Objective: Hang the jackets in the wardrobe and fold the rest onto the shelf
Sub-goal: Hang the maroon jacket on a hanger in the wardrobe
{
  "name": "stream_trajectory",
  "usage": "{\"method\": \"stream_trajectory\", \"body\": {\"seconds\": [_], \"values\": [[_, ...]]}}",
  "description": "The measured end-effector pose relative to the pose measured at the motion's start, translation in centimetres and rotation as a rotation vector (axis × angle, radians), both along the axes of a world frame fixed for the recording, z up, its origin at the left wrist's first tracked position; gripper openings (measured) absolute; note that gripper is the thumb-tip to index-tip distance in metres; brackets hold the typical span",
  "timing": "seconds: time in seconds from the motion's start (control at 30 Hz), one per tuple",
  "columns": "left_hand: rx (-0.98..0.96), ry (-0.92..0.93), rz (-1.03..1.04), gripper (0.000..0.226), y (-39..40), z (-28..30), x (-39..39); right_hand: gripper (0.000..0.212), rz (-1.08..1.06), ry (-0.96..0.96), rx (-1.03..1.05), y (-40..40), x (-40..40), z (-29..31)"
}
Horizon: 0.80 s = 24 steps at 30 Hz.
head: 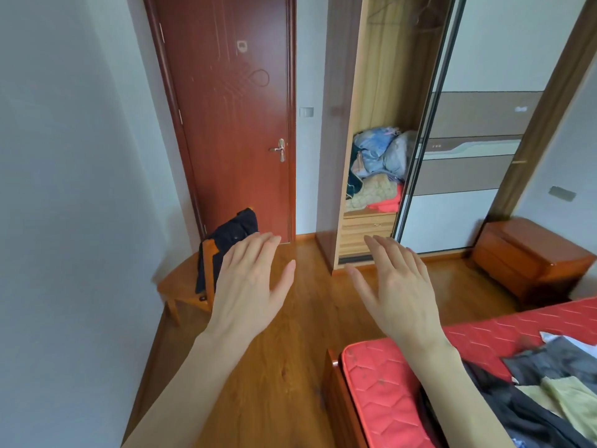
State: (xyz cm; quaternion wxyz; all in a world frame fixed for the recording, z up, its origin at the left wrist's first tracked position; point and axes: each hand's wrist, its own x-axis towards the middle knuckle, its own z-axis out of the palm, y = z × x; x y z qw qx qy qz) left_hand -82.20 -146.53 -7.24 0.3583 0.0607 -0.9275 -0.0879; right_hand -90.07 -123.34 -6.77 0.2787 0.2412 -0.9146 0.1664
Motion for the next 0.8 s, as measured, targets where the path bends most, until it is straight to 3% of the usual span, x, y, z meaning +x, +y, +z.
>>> {"method": "stream_trajectory", "body": {"seconds": [0.43,0.8], "values": [[0.066,-0.045,0.021,0.055,-5.5,0.6,-24.0,0.062,-0.005,0.003,-0.039,-6.2,-23.4,-0.4],[0.031,-0.059,-0.061,0.053,-9.5,-0.6,-40.1,0.064,-0.080,-0.043,0.008,-10.5,-37.7,-1.0]]}}
